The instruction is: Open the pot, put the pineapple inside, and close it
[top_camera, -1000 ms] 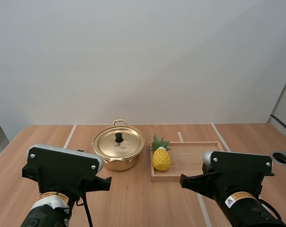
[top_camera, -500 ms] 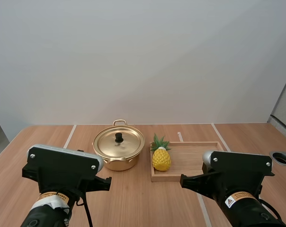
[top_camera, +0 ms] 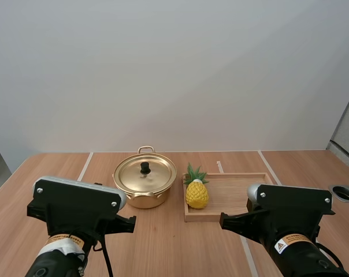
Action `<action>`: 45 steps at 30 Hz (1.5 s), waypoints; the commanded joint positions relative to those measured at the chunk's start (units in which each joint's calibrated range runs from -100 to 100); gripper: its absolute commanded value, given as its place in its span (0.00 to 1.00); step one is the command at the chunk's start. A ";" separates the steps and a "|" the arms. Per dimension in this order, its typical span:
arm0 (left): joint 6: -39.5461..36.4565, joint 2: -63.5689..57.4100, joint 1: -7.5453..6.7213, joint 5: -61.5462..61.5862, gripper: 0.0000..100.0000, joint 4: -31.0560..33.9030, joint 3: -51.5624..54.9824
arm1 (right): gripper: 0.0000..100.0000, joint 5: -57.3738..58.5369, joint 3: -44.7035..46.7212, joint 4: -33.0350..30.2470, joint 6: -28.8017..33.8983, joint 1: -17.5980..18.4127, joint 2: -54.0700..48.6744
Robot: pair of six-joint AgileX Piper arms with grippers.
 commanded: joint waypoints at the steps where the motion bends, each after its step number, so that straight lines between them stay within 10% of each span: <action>1: -0.72 -0.36 0.15 -0.23 0.00 0.01 0.15 | 0.00 -0.44 0.02 -0.78 0.23 -0.20 -0.42; 26: -0.72 -0.36 0.15 -2.47 0.00 0.01 0.15 | 0.00 -2.61 0.02 0.02 0.23 -0.20 -0.42; 45: 0.29 -0.36 0.15 -65.38 0.00 1.44 0.15 | 0.00 -87.20 0.02 -4.65 0.13 -0.20 -0.42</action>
